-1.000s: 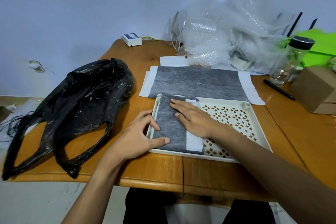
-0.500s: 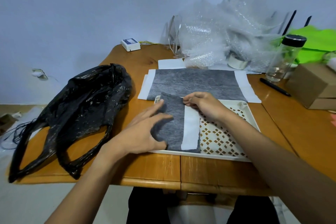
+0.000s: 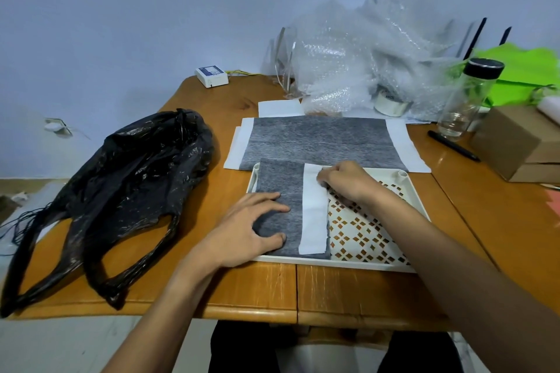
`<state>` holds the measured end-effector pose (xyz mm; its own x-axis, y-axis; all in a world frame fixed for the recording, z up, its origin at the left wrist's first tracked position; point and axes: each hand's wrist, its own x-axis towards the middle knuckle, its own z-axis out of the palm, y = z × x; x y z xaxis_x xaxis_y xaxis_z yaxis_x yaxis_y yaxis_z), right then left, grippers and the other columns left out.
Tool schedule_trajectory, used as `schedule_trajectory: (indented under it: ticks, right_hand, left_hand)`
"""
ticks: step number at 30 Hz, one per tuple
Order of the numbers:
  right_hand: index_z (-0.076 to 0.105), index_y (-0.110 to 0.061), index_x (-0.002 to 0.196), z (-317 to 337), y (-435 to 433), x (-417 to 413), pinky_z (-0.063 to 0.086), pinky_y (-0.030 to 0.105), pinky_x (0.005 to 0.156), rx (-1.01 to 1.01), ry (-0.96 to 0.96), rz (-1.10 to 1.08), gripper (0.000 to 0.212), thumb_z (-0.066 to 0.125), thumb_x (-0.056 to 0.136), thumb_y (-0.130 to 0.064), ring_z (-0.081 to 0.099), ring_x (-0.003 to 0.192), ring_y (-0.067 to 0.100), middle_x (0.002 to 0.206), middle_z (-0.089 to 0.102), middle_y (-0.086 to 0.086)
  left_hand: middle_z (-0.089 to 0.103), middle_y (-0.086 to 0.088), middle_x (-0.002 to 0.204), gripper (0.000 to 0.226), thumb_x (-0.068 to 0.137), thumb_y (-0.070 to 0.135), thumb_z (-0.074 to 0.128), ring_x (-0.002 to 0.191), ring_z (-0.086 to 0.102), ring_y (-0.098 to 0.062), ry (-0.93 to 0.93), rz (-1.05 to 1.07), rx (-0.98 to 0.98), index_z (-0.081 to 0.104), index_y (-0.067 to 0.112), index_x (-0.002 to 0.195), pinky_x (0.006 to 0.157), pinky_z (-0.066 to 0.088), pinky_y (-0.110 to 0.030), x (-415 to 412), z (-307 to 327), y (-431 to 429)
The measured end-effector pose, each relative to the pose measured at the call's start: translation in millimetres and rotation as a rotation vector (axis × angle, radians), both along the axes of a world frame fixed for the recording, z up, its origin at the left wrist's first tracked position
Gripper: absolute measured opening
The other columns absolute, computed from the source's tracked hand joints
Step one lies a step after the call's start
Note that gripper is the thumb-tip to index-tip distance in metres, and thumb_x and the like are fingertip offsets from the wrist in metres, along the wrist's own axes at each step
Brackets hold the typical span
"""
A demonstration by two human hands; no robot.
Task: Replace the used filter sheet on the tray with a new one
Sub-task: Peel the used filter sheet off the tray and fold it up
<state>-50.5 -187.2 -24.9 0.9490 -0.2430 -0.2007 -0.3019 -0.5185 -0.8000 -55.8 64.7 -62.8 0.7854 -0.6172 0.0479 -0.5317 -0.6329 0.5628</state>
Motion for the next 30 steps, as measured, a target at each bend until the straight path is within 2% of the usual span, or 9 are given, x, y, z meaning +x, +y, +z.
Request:
schedule_trajectory:
  ticks: [6,14,17,18,20,23,27,28,30]
  right_hand:
    - [0.059,-0.013,0.082,1.8,2.2,3.6,0.032,0.025,0.042,0.114,0.020,-0.012,0.008,0.063,0.086,-0.020,0.041,0.039,0.019,0.055,0.056,0.012]
    - [0.065,-0.007,0.082,-3.0,6.8,-9.1,0.022,0.020,0.038,0.301,0.106,0.123,0.023,0.067,0.091,-0.028,0.033,0.034,0.016,0.044,0.046,0.007]
    - [0.071,-0.009,0.085,-2.0,9.6,-13.1,0.030,0.021,0.037,0.257,0.088,0.177,0.018,0.070,0.091,-0.025,0.042,0.038,0.017,0.055,0.060,0.007]
    - [0.073,-0.009,0.093,-2.0,10.2,-13.7,0.040,0.024,0.040,0.257,0.067,0.180,0.014,0.071,0.090,-0.023,0.053,0.046,0.020,0.066,0.069,0.007]
    - [0.074,-0.013,0.104,-3.5,9.5,-14.5,0.054,0.030,0.058,0.278,0.027,0.196,0.014,0.072,0.090,-0.017,0.069,0.069,0.024,0.087,0.077,0.006]
    - [0.072,-0.015,0.112,-4.8,4.6,-19.5,0.060,0.038,0.079,0.352,-0.014,0.200,0.021,0.070,0.092,-0.012,0.075,0.088,0.024,0.099,0.079,0.007]
    - [0.069,-0.011,0.118,0.8,-5.7,-29.7,0.063,0.033,0.070,0.504,-0.057,0.177,0.025,0.067,0.093,-0.008,0.077,0.092,0.026,0.103,0.079,0.010]
    - [0.068,-0.010,0.120,1.1,-9.2,-30.3,0.062,0.035,0.073,0.525,-0.071,0.167,0.027,0.068,0.093,-0.008,0.076,0.095,0.027,0.105,0.078,0.011]
    - [0.069,-0.010,0.120,2.7,-16.4,-30.8,0.058,0.043,0.088,0.553,-0.106,0.144,0.029,0.069,0.092,-0.008,0.074,0.099,0.029,0.108,0.077,0.012]
  left_hand:
    - [0.036,0.026,0.157,0.063,0.076,0.067,0.060,0.148,0.022,0.002,-0.011,0.012,-0.049,0.058,0.046,0.136,0.125,0.019,-0.041,-0.7,-2.7,-0.2]
    - [0.037,0.026,0.156,0.054,0.081,0.056,0.070,0.148,0.023,0.003,0.012,0.038,-0.137,0.061,0.045,0.133,0.124,0.019,-0.040,-1.8,-5.5,1.5]
    - [0.040,0.024,0.155,0.046,0.087,0.042,0.074,0.147,0.026,0.002,0.019,0.055,-0.194,0.063,0.043,0.132,0.124,0.020,-0.040,-3.2,-4.8,1.7]
    - [0.041,0.023,0.154,0.045,0.088,0.039,0.074,0.146,0.027,0.001,0.017,0.065,-0.215,0.063,0.043,0.132,0.124,0.021,-0.041,-3.4,-5.3,1.4]
    - [0.042,0.023,0.153,0.046,0.088,0.036,0.074,0.145,0.030,0.001,0.019,0.094,-0.265,0.063,0.043,0.132,0.123,0.024,-0.043,-4.0,-6.3,1.5]
    - [0.042,0.022,0.155,0.059,0.086,0.034,0.076,0.146,0.033,0.000,0.015,0.158,-0.381,0.053,0.043,0.140,0.122,0.030,-0.047,-4.9,-4.9,2.4]
    - [0.044,0.027,0.143,0.080,0.085,0.031,0.081,0.136,0.042,0.001,0.074,0.275,-0.484,0.035,0.037,0.150,0.110,0.037,-0.027,-2.1,12.7,0.7]
    - [0.044,0.028,0.140,0.082,0.085,0.032,0.080,0.133,0.043,0.002,0.107,0.291,-0.486,0.032,0.033,0.152,0.106,0.035,-0.021,0.2,17.6,-0.3]
    - [0.048,0.020,0.143,0.082,0.085,0.039,0.079,0.130,0.048,0.000,0.166,0.303,-0.459,0.035,0.024,0.153,0.105,0.035,-0.021,6.4,27.4,-2.9]
